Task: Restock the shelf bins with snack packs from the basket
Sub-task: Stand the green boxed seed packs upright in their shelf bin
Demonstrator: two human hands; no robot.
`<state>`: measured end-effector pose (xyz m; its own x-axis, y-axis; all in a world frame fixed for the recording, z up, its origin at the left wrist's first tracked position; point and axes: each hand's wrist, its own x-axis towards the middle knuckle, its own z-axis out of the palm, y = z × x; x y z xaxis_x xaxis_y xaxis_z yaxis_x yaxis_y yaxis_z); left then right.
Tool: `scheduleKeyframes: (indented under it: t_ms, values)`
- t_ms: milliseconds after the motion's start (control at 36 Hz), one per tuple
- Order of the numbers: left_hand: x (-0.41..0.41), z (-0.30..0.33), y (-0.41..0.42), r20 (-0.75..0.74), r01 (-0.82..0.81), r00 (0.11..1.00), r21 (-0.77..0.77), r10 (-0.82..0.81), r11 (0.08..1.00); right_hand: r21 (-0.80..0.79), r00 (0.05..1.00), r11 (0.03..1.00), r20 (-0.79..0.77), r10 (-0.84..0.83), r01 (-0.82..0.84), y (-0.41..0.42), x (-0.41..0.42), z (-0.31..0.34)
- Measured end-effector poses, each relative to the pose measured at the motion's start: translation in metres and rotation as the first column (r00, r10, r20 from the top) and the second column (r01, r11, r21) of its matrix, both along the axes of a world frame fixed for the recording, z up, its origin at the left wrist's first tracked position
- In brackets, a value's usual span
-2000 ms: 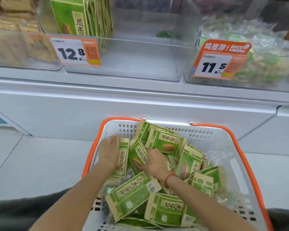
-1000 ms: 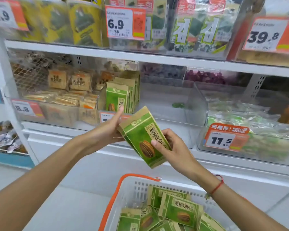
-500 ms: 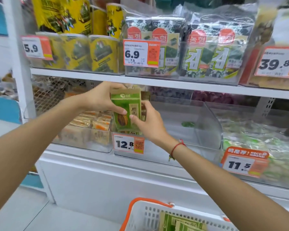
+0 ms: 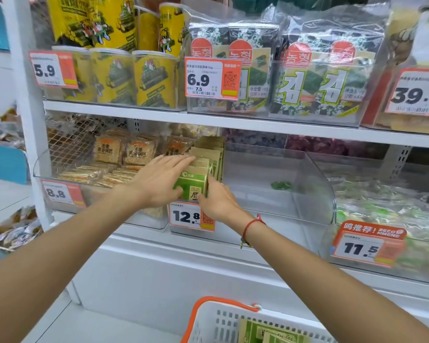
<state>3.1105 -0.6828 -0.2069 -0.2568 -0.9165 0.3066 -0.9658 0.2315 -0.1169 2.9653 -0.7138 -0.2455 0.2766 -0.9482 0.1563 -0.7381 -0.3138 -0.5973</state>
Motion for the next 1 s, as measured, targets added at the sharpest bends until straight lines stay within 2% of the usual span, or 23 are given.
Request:
scheduleKeyframes:
  t_ms: [194, 306, 389, 472, 528, 583, 694, 806, 861, 1000]
  values:
    - [0.001, -0.005, 0.001, 0.011, 0.006, 1.0, 0.002, -0.006, 1.0, -0.029, 0.998, 0.998, 0.003, 0.055, -0.055, -0.002, -0.004, 0.001]
    - [-0.003, -0.009, 0.006, -0.042, -0.023, 0.999, 0.005, 0.023, 1.0, -0.007, 0.991, 0.993, -0.068, 0.114, -0.115, 0.003, -0.02, 0.008]
    - [-0.016, -0.01, 0.019, -0.097, -0.041, 0.995, -0.116, 0.03, 0.992, -0.018, 0.993, 0.994, -0.053, 0.105, -0.106, 0.009, -0.043, 0.013]
    - [-0.041, -0.02, 0.039, -0.229, -0.011, 0.972, -0.298, -0.06, 0.954, -0.169, 0.993, 0.98, 0.032, 0.109, -0.102, 0.025, -0.071, 0.007]
    - [-0.06, -0.033, 0.052, -0.322, 0.011, 0.937, -0.358, -0.134, 0.934, -0.275, 0.987, 0.955, 0.082, 0.135, -0.108, 0.042, -0.093, -0.003]
    - [-0.08, -0.05, 0.065, -0.381, 0.011, 0.911, -0.359, -0.158, 0.933, -0.306, 0.984, 0.945, 0.094, 0.149, -0.114, 0.062, -0.115, -0.018]
    - [-0.116, -0.092, 0.09, -0.463, -0.036, 0.887, -0.081, -0.005, 0.996, -0.154, 0.991, 0.978, -0.027, 0.135, -0.137, 0.094, -0.158, -0.065]
    - [-0.141, -0.145, 0.096, -0.397, 0.005, 0.915, 0.192, 0.073, 0.981, 0.033, 0.943, 0.992, -0.308, 0.126, -0.122, 0.114, -0.19, -0.123]
    - [-0.154, -0.175, 0.094, -0.311, 0.016, 0.945, 0.35, 0.101, 0.936, 0.109, 0.889, 0.99, -0.438, 0.132, -0.093, 0.122, -0.202, -0.15]
    - [-0.18, -0.257, 0.094, -0.173, -0.04, 0.962, 0.674, 0.21, 0.738, 0.194, 0.815, 0.981, -0.568, 0.116, -0.005, 0.134, -0.222, -0.205]
